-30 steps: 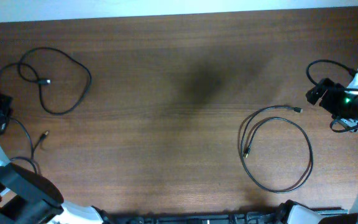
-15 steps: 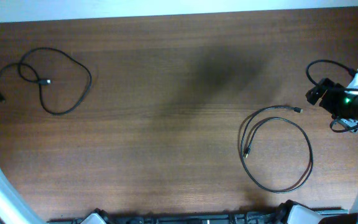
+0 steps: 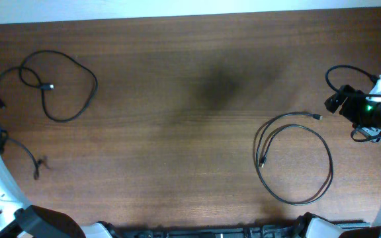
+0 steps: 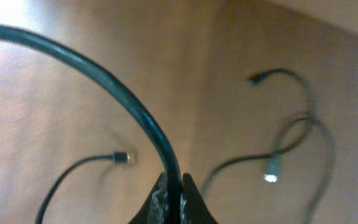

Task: Untangle cables
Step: 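Lower the cable at the lower left and open the left gripper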

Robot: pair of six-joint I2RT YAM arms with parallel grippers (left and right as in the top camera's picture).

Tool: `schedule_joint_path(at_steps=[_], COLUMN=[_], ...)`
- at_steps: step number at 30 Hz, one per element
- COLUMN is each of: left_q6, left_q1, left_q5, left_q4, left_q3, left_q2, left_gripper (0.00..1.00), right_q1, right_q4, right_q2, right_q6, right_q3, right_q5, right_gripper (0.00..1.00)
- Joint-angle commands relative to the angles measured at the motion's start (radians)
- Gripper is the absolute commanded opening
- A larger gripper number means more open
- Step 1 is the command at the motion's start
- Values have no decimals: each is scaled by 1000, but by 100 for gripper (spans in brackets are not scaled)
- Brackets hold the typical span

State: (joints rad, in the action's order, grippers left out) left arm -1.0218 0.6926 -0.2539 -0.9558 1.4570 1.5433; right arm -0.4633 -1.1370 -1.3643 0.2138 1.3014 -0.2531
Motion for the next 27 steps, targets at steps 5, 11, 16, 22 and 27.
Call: schedule_joint_path(at_steps=[5, 11, 16, 22, 27], left_q6=[190, 205, 206, 205, 205], left_q1=[4, 4, 4, 4, 4], left_q5=[75, 75, 71, 71, 76], left_q4=[335, 427, 337, 229, 182], left_q3=[8, 8, 5, 2, 2], left_q2=[-61, -90, -71, -2, 64], left_gripper=[0, 0, 0, 29, 62], right_q1=[-2, -2, -2, -2, -2], right_q4=[-5, -5, -5, -5, -5], right_q2=[-6, -6, -6, -6, -6], right_q6=[1, 1, 1, 2, 2], right_q3=[4, 4, 4, 4, 4], right_q5=[-5, -5, -5, -5, -5], right_gripper=[99, 99, 99, 99, 99])
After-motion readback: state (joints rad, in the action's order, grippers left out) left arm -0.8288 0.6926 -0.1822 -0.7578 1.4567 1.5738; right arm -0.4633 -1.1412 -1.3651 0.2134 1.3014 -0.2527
